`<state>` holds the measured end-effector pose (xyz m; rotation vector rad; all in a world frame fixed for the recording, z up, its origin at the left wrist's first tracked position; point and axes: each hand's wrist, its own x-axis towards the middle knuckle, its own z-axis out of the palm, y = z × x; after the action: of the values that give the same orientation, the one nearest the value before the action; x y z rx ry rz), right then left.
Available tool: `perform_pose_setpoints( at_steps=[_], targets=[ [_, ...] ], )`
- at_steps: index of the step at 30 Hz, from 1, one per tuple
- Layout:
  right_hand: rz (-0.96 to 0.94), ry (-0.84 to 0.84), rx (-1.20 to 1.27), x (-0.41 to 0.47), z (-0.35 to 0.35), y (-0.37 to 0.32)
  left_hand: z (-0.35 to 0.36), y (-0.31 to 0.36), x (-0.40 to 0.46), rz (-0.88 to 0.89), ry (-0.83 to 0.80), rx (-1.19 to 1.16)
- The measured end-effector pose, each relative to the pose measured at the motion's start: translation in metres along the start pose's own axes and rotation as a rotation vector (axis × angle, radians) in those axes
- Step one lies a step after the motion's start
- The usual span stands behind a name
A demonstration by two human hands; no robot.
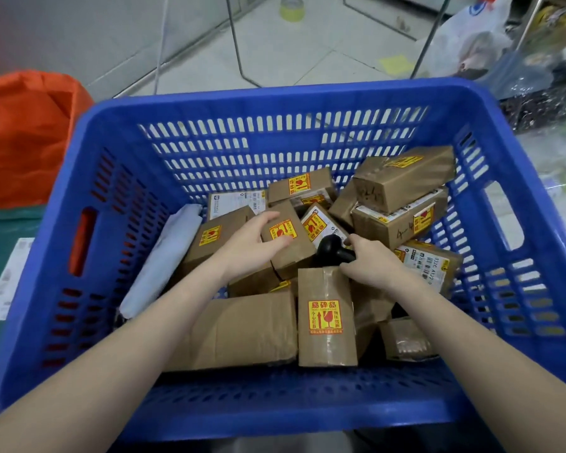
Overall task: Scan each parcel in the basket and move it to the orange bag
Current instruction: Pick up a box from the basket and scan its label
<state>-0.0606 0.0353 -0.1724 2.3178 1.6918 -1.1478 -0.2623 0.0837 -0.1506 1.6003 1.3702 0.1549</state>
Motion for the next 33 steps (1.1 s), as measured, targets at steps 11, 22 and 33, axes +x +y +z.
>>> perform_pose_setpoints(
  at_steps=[11, 22, 33],
  targets=[
    [-0.045, 0.005, 0.004, -0.016, -0.022, -0.012, -0.014, 0.011, -0.010, 0.001, -0.091, 0.035],
    [-0.130, 0.093, 0.356, -0.122, -0.083, -0.063, -0.030, 0.007, -0.083, 0.159, 0.020, 0.209],
    [-0.102, 0.046, 0.498, -0.149, -0.063, -0.067, -0.049, -0.042, -0.094, 0.138, -0.058, 0.441]
  ],
)
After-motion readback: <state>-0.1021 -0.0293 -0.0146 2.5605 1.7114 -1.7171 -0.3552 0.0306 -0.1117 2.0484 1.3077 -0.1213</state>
